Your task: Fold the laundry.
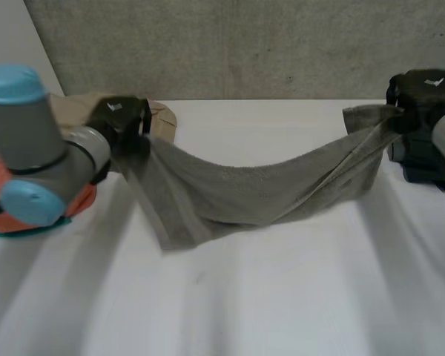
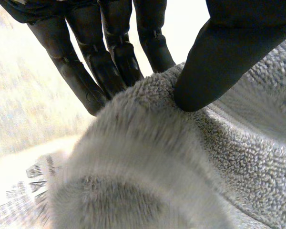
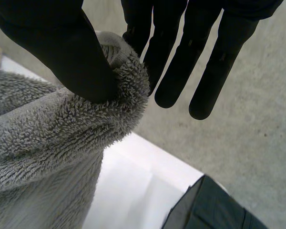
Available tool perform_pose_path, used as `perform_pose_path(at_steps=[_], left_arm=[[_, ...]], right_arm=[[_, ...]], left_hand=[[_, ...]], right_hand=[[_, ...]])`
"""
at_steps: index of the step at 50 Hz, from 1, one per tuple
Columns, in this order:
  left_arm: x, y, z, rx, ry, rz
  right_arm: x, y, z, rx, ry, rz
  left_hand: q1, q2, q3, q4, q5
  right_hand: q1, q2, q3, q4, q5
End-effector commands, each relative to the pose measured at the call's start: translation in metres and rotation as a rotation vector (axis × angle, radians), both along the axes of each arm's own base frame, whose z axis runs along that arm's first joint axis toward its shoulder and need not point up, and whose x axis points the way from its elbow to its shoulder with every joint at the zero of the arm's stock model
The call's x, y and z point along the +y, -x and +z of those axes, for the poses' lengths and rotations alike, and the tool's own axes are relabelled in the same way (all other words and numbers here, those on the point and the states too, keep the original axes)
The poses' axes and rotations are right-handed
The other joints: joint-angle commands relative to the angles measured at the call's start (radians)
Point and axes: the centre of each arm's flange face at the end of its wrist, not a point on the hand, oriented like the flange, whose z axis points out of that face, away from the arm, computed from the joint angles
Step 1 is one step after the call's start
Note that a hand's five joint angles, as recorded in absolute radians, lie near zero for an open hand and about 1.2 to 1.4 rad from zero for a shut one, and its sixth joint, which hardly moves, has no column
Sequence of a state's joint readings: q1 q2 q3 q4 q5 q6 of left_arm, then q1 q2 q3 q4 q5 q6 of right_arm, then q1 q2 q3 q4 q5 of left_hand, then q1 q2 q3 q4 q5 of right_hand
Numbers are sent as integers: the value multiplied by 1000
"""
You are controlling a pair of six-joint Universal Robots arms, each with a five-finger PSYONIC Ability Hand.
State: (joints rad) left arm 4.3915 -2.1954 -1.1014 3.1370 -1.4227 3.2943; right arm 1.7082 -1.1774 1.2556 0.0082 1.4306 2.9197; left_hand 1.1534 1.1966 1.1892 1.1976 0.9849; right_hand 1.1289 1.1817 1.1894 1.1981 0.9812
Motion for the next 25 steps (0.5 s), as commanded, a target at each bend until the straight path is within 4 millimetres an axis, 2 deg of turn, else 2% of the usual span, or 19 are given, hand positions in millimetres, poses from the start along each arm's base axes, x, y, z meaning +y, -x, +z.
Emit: perform_pose_path(at_steps=[1, 3, 4, 6, 8, 10, 15, 17, 19, 20, 23, 24, 25], left_arm=[[-42, 15, -68, -176, 36, 45], [-52, 15, -68, -187, 91, 70], [-58, 17, -65, -182, 134, 85], [-59, 20, -61, -164, 163, 80], [-51, 28, -45, -140, 191, 48], [-42, 30, -38, -140, 191, 29], [-3, 23, -17, -149, 154, -3], [24, 18, -15, -156, 112, -39], [43, 15, -17, -165, 81, -71], [63, 13, -21, -172, 45, -109], [89, 9, -31, -182, -9, -167], [105, 8, -41, -195, -49, -206], [112, 8, -46, -199, -65, -225]], right_arm=[[-22, -19, -49, 87, 7, -57], [-25, -22, -56, 103, 18, -71], [-27, -24, -59, 109, 26, -80], [-28, -29, -66, 126, 43, -99], [-26, -34, -70, 135, 57, -106], [-25, -37, -69, 142, 66, -106], [-17, -40, -73, 157, 44, -88], [-14, -41, -73, 165, 33, -76], [-11, -41, -76, 172, 17, -67], [-9, -40, -77, 180, 0, -57], [-4, -39, -80, 190, -31, -43], [0, -39, -82, 194, -48, -33], [1, -38, -83, 196, -57, -29]], left_hand=[[243, 200, 207, 199, 237], [243, 200, 207, 199, 237], [-111, -155, -147, -156, -117], [-568, -611, -604, -612, -574], [-845, -888, -881, -889, -851], [-925, -968, -961, -969, -931], [-972, -1016, -1008, -1017, -978], [-917, -960, -953, -961, -923], [-817, -860, -853, -861, -823], [-747, -790, -783, -791, -753], [-673, -716, -709, -717, -679], [-647, -690, -682, -691, -653], [-646, -690, -682, -691, -652]], right_hand=[[267, 215, 207, 198, 241], [267, 215, 207, 198, 241], [267, 215, 207, 198, 241], [267, 215, 207, 198, 241], [267, 215, 207, 198, 241], [267, 215, 207, 198, 241], [267, 215, 207, 198, 241], [267, 215, 207, 198, 241], [267, 215, 207, 198, 241], [267, 215, 207, 198, 241], [267, 215, 207, 198, 241], [267, 215, 207, 198, 241], [267, 215, 207, 198, 241]])
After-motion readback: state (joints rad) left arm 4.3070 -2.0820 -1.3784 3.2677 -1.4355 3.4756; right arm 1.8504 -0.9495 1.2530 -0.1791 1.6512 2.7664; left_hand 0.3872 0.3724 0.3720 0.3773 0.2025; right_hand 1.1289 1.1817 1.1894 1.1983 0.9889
